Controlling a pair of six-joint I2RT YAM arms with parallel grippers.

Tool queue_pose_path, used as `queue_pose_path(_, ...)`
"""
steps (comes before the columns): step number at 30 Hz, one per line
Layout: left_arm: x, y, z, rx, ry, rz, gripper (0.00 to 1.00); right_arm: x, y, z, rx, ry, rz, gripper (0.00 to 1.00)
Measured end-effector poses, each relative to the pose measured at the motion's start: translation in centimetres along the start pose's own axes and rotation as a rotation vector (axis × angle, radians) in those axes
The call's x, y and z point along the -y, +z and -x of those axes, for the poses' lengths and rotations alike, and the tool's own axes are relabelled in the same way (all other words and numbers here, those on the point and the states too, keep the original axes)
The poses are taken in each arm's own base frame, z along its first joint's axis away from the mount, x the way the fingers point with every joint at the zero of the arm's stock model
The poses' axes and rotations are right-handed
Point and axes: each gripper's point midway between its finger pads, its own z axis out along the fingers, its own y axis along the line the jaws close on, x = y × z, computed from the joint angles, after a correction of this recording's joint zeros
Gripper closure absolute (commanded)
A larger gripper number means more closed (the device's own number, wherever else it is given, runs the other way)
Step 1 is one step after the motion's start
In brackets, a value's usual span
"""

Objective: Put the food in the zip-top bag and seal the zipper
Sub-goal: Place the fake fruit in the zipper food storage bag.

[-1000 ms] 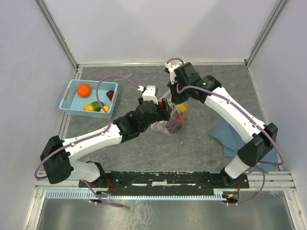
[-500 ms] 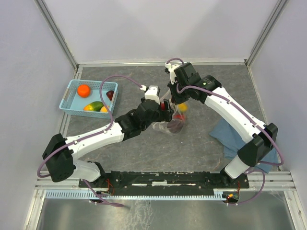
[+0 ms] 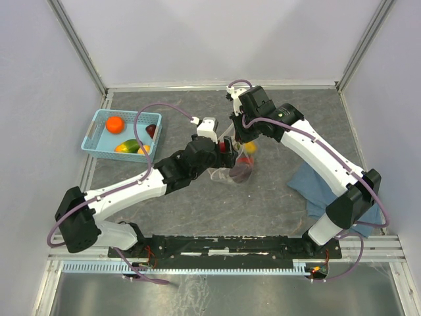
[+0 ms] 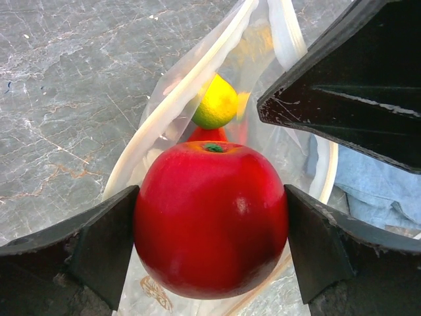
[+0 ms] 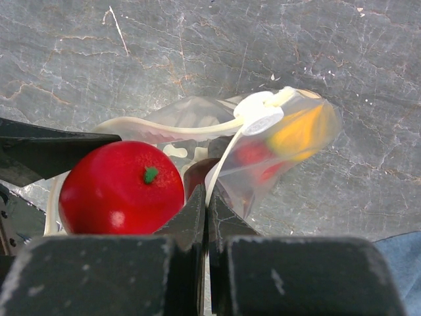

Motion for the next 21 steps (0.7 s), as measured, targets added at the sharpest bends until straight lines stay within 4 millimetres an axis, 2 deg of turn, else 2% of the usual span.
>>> queue_pose_path(15, 0.6, -1.0, 0.6, -0.009, -0.002, -0.025, 0.02, 0.0, 0.0, 0.0, 0.0, 0.0, 0.0, 0.99)
queue_pose_path(21, 0.0, -3.2, 1.3, -0.019, -0.009, -0.018, 0.05, 0.0, 0.0, 0.0, 0.0, 0.0, -0.001, 0.99)
